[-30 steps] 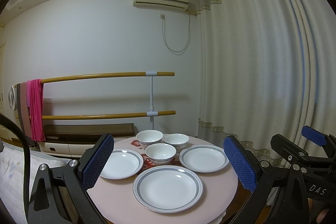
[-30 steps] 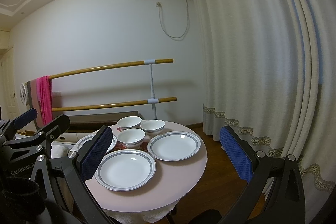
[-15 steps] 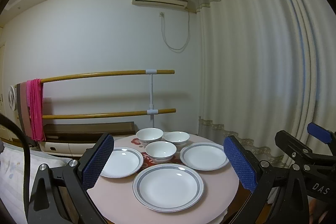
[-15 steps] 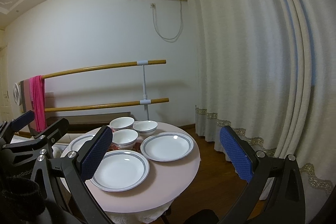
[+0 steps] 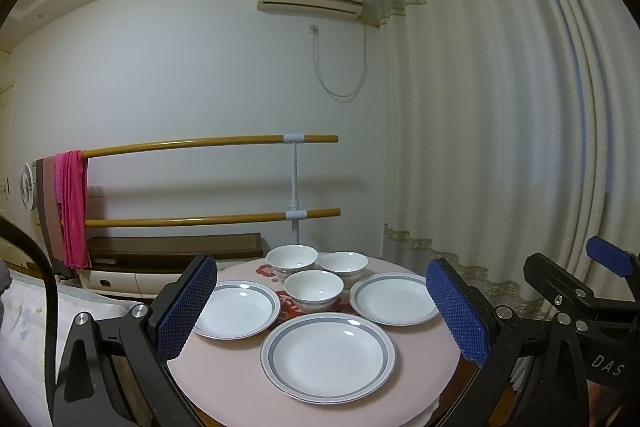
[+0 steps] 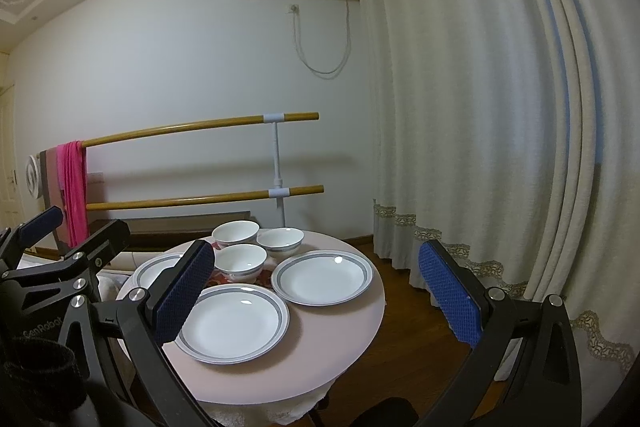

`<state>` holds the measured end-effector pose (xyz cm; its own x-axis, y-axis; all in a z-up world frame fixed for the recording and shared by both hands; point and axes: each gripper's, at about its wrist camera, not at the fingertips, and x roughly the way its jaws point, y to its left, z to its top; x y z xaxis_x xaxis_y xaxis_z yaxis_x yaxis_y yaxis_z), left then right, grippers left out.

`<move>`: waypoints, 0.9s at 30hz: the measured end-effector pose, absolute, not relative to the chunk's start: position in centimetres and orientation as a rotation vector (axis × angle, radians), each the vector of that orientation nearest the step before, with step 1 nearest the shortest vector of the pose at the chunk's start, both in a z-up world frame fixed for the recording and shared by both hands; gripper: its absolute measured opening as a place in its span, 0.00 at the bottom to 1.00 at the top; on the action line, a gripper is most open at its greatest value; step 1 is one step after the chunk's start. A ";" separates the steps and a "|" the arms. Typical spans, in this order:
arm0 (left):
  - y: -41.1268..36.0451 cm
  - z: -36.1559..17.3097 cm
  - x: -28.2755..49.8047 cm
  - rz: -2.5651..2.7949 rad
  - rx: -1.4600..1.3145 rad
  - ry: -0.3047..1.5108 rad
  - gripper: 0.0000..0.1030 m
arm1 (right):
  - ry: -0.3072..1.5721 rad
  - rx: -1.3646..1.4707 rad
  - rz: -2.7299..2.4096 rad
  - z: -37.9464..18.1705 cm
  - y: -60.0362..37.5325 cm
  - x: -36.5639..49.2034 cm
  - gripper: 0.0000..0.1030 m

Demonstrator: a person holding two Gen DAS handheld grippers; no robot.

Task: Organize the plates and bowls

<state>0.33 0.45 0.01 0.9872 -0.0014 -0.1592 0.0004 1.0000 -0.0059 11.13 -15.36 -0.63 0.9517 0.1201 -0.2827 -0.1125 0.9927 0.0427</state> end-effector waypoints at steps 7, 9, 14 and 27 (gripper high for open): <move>0.3 0.1 0.4 0.000 -0.007 0.161 0.99 | 0.290 0.028 0.120 -0.5 -15.4 11.3 1.00; 0.3 0.1 0.4 0.000 -0.007 0.161 0.99 | 0.290 0.027 0.120 -0.5 -15.4 11.3 1.00; 0.4 0.1 0.4 -0.001 -0.007 0.161 0.99 | 0.289 0.026 0.121 -0.5 -15.2 11.3 1.00; 0.6 0.1 0.4 0.003 -0.010 0.160 0.99 | 0.276 0.021 0.130 -0.6 -14.8 11.3 1.00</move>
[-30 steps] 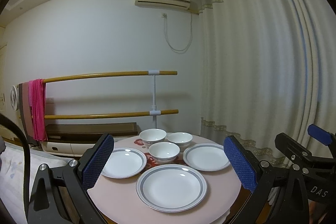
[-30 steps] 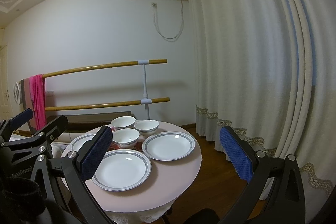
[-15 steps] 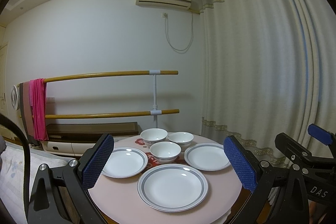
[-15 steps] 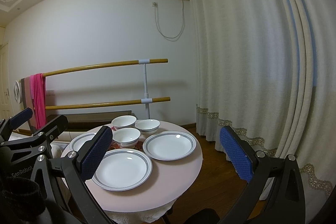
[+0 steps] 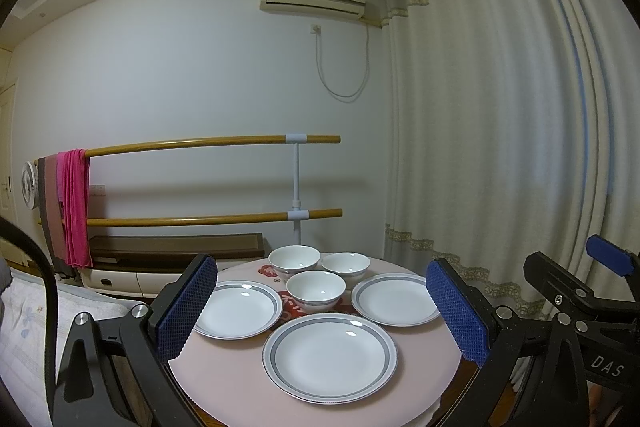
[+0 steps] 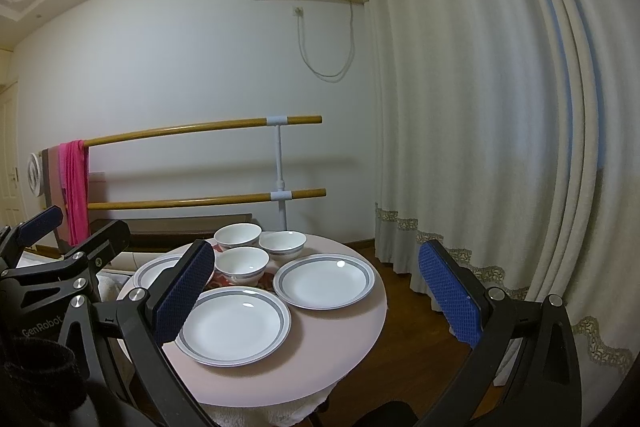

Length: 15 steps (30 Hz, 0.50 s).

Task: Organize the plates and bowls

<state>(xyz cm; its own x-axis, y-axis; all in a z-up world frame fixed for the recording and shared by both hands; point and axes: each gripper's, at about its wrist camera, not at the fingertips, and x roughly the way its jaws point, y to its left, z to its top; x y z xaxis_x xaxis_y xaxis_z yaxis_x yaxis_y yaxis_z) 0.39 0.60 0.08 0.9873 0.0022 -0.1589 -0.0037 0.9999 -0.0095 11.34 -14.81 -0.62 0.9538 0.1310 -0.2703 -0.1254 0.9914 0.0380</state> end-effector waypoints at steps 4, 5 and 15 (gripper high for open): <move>0.6 0.1 0.4 0.003 -0.012 0.159 0.99 | 0.276 0.021 0.131 -0.7 -14.8 11.4 1.00; 0.7 0.0 0.5 0.003 -0.012 0.159 0.99 | 0.276 0.021 0.131 -0.7 -14.8 11.4 1.00; 0.8 -0.1 0.5 0.003 -0.015 0.159 0.99 | 0.277 0.020 0.136 -0.8 -14.8 11.5 1.00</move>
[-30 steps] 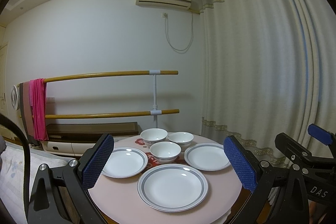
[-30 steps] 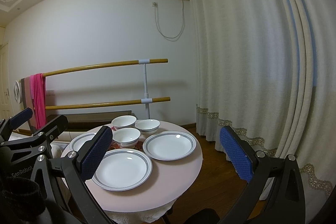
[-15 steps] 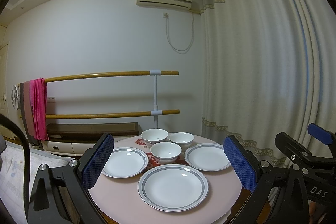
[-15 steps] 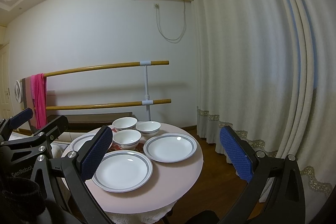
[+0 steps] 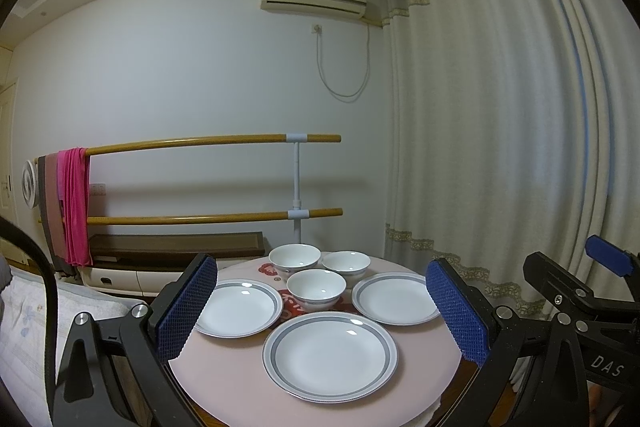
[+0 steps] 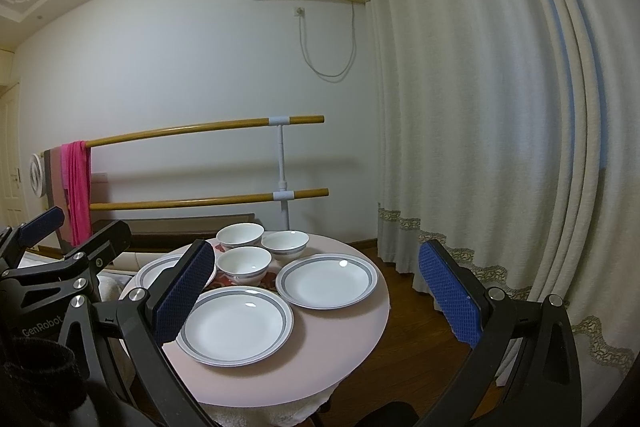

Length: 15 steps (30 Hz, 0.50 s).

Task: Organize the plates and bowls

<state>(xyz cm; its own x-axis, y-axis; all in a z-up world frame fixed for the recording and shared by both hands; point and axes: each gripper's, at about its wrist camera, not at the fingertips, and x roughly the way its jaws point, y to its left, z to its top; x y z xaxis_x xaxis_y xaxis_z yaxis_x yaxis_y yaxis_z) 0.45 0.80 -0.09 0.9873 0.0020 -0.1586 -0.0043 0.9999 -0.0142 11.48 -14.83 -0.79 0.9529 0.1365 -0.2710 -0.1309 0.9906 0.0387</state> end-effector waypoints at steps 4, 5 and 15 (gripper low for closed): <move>0.8 -0.2 0.6 0.005 -0.015 0.163 0.99 | 0.278 0.021 0.137 -0.9 -14.8 11.5 1.00; 0.7 -0.2 0.7 0.007 -0.014 0.164 0.99 | 0.278 0.022 0.138 -0.9 -14.8 11.5 1.00; 1.0 -1.9 3.3 -0.012 -0.046 0.214 0.99 | 0.315 0.018 0.156 -2.8 -15.1 13.4 1.00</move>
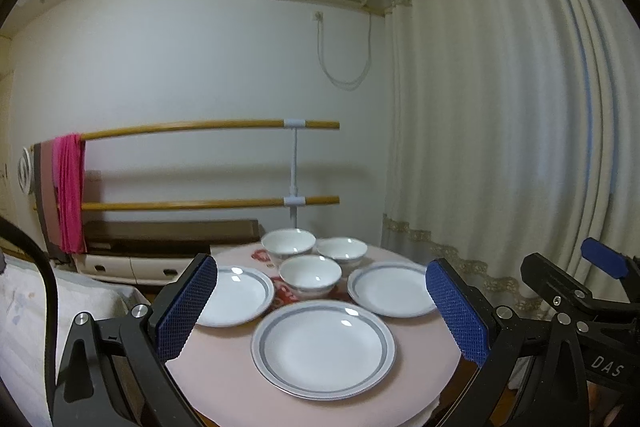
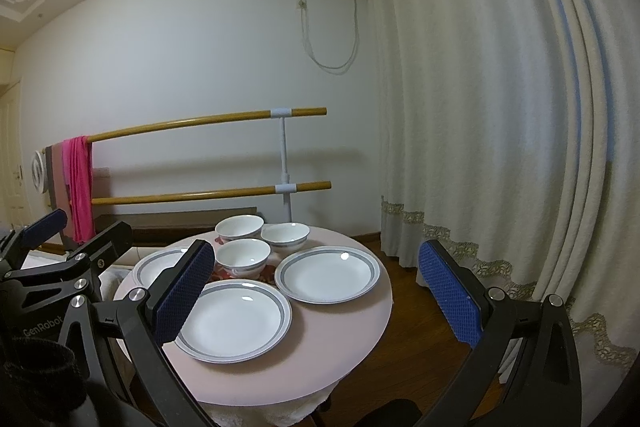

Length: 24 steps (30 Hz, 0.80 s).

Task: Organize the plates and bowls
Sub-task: 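Move both tools to the large grey-rimmed plate and close the right gripper on its rim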

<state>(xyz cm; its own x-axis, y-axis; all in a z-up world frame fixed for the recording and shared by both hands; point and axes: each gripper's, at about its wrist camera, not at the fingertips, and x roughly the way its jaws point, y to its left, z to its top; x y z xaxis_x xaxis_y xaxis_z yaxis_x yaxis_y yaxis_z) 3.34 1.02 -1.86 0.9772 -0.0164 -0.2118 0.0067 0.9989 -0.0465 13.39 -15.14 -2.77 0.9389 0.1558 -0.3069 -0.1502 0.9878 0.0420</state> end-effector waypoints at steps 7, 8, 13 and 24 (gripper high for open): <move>3.6 -5.0 8.3 0.018 -0.082 0.341 0.99 | 0.467 0.035 0.223 -7.5 -15.5 17.7 1.00; 3.8 -5.1 8.8 0.021 -0.088 0.351 0.99 | 0.493 0.045 0.235 -8.3 -15.5 18.4 1.00; 5.7 -6.5 12.0 0.062 -0.106 0.434 0.99 | 0.604 0.083 0.303 -11.4 -15.4 21.7 1.00; 8.7 -8.7 19.4 0.093 -0.160 0.642 0.97 | 0.837 0.166 0.432 -16.6 -13.6 28.3 0.71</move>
<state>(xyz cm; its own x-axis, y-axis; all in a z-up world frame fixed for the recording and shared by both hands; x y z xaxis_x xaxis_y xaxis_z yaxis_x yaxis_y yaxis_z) 19.35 8.68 -8.67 0.7973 0.0371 -0.6024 -0.1362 0.9834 -0.1197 28.30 -13.56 -16.56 0.5893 0.4338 -0.6815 -0.3049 0.9006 0.3096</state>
